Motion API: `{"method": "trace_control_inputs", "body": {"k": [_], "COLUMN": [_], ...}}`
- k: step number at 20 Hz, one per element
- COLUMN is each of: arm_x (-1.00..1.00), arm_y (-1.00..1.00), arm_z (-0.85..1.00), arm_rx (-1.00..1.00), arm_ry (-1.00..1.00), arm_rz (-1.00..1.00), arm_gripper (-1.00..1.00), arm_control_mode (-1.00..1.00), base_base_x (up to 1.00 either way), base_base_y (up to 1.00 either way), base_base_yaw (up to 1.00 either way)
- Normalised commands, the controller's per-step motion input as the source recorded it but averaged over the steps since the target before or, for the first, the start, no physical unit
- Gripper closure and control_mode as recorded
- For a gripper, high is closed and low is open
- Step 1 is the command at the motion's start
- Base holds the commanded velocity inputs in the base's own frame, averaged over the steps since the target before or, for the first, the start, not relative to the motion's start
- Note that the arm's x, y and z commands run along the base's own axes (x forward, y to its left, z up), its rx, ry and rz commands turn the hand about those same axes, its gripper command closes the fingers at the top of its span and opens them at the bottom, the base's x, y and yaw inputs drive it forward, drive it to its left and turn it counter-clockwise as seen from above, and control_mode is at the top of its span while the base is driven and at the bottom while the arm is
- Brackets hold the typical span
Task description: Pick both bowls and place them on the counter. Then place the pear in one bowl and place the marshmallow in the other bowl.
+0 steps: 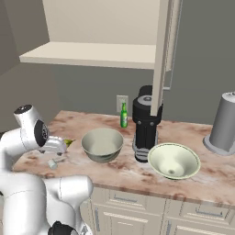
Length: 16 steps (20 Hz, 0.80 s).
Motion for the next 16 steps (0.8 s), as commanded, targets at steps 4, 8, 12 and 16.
{"method": "trace_control_inputs", "body": {"k": [4,8,12,16], "arm_x": [0.07,0.04,0.0,0.0], "arm_y": [0.1,0.17,0.15,0.0], "arm_z": [-0.18,-0.24,-0.26,-0.15], "arm_rx": [0.0,0.0,-0.02,-0.04], "arm_ry": [0.11,0.04,0.0,0.0], "arm_rz": [0.55,0.51,0.21,0.0], "arm_gripper": [-1.0,-1.0,-1.0,-1.0], "arm_control_mode": [-1.0,-1.0,-1.0,-1.0], "base_base_x": [0.0,0.0,0.0,0.0], "base_base_y": [0.0,0.0,0.0,0.0], "base_base_yaw": [0.0,0.0,0.0,0.0]}}
